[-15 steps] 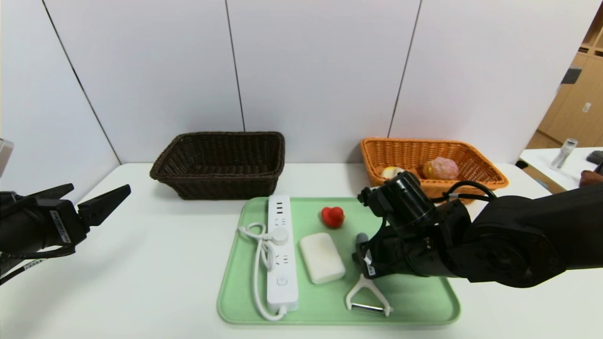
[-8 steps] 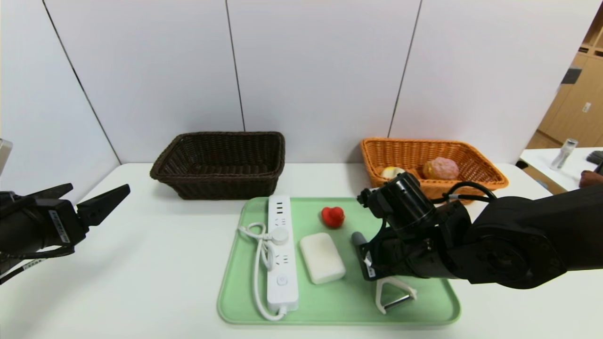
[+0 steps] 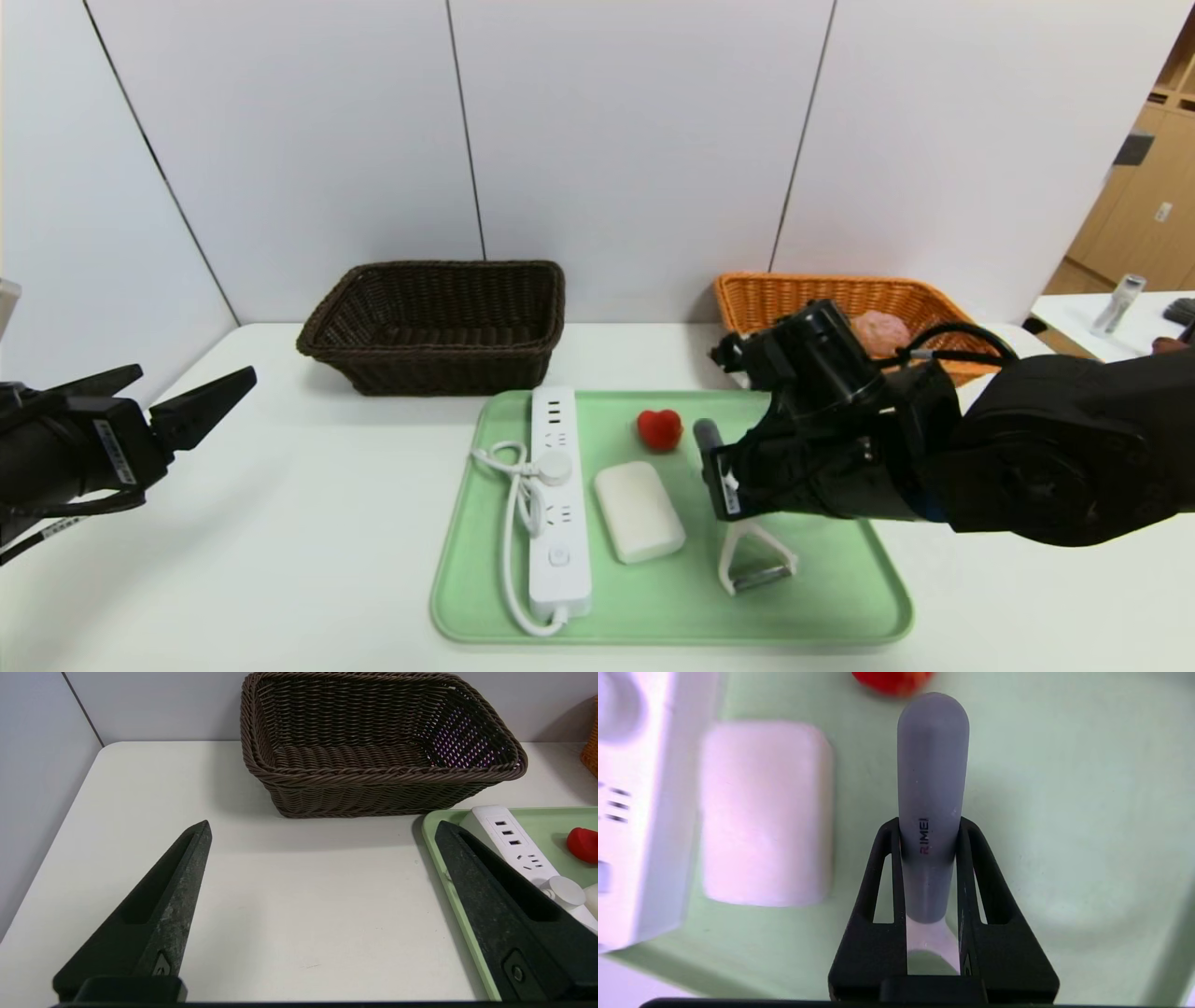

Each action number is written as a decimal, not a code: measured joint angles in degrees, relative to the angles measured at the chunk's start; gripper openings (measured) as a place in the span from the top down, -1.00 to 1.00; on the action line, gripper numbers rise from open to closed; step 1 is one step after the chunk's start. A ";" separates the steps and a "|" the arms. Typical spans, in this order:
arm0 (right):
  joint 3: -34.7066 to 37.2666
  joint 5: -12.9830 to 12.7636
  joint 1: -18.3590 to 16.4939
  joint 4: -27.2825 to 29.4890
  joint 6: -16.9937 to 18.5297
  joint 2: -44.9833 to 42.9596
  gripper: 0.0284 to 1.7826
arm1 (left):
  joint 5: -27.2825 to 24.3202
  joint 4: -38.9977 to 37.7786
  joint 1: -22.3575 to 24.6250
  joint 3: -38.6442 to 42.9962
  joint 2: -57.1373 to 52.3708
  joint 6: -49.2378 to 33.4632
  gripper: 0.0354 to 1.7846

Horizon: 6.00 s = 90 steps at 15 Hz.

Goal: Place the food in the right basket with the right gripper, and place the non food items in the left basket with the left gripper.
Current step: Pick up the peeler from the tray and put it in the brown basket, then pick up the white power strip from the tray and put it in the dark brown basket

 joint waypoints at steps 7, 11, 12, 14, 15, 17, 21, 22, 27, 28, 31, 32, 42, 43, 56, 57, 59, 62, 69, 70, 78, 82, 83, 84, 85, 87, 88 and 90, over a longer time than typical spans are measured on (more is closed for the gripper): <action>-16.86 0.37 -0.59 -0.43 -2.95 -3.97 0.67 | 0.00 0.01 0.00 0.00 -0.02 0.02 -0.89; -31.15 0.63 0.82 -5.40 -10.12 0.96 0.67 | 0.00 0.00 0.00 0.09 -0.02 -0.07 -0.89; -33.77 0.67 1.62 -8.95 -11.47 3.33 0.67 | -0.01 0.01 0.00 0.11 -0.05 -0.07 -0.89; -37.53 0.63 3.35 -16.57 -14.34 8.20 0.67 | -0.01 0.01 0.00 0.17 -0.05 0.00 -0.89; -38.97 0.56 4.21 -19.50 -16.02 10.56 0.67 | 0.05 0.00 0.00 0.30 -0.05 0.00 -0.89; -41.64 0.50 5.67 -24.06 -18.35 15.24 0.67 | 0.05 0.01 0.00 0.50 -0.05 0.02 -0.89; -46.45 0.00 6.69 -32.85 -21.78 24.50 0.67 | 0.07 0.01 0.00 0.55 -0.05 0.02 -0.89; -47.28 -0.11 6.80 -34.08 -22.35 26.43 0.67 | 0.07 0.04 0.00 0.57 -0.05 0.00 -0.89; -50.32 -2.01 6.39 -36.62 -25.37 33.29 0.67 | 0.10 0.01 0.02 0.63 -0.05 -0.05 -0.89; -50.43 -2.01 6.28 -36.79 -25.43 34.08 0.67 | 0.07 0.04 0.00 0.63 -0.05 -0.09 -0.89; -50.49 -2.10 5.75 -36.57 -25.34 35.22 0.67 | 0.07 0.01 0.00 0.63 -0.05 -0.09 -0.89; -50.49 -2.23 5.62 -36.33 -25.32 35.39 0.67 | 0.07 0.01 0.02 0.63 -0.05 -0.09 -0.89; -50.49 -2.12 5.58 -39.66 -26.17 35.72 -0.46 | 0.07 0.01 0.00 0.57 -0.24 -0.17 -0.89; -50.49 -2.10 5.47 -39.61 -26.15 34.97 -0.52 | 0.07 0.00 0.00 0.57 -0.28 -0.17 -0.89; -37.66 -2.06 -5.44 -33.04 -26.31 9.78 -0.84 | 0.51 10.51 -6.57 -14.47 -0.17 -5.90 -0.89; -33.44 -1.87 -7.34 -32.93 -26.50 6.58 -0.85 | 1.23 10.95 -8.58 -15.52 0.20 -6.17 -0.89; -24.92 -1.44 -11.41 -33.04 -26.75 0.68 -0.87 | 4.84 11.17 -13.36 -16.85 1.66 -6.40 -0.89; -12.26 -0.94 -18.91 -33.54 -26.31 -7.28 -0.88 | 12.47 9.87 -19.79 -20.24 6.50 -8.37 -0.89; 6.64 3.41 -30.51 -35.80 -24.05 -20.78 -0.90 | 20.27 14.14 -34.89 -25.06 20.24 -10.03 -0.89; 7.36 3.43 -30.77 -35.80 -24.03 -21.44 -0.90 | 20.65 17.26 -36.49 -26.47 22.30 -10.30 -0.89; 9.98 3.52 -31.10 -35.80 -24.14 -22.49 -0.90 | 19.42 20.38 -39.22 -24.13 28.77 1.52 -0.89; 12.15 4.13 -31.10 -35.88 -23.99 -22.61 -0.90 | 9.44 13.09 -34.26 -20.04 27.40 30.81 -0.89; 12.43 4.13 -31.10 -35.88 -23.99 -22.69 -0.90 | 5.56 12.57 -33.12 -19.82 27.06 38.67 -0.89; 12.65 4.13 -31.10 -35.88 -23.94 -22.70 -0.90 | 2.23 13.13 -32.35 -19.68 26.71 46.08 -0.89; 12.87 4.13 -31.10 -35.89 -23.92 -22.75 -0.90 | 0.05 14.77 -31.79 -19.65 26.34 53.11 -0.89; 13.13 4.11 -31.15 -35.91 -23.91 -22.94 -0.90 | -0.74 18.03 -31.33 -19.82 25.77 60.82 -0.89; 13.35 4.11 -31.18 -35.91 -23.59 -23.03 -0.90 | -0.76 19.32 -31.24 -19.76 25.47 61.67 -0.89; 13.64 4.11 -31.21 -35.94 -23.27 -23.13 -0.90 | -0.74 21.81 -31.20 -19.08 24.67 62.56 -0.89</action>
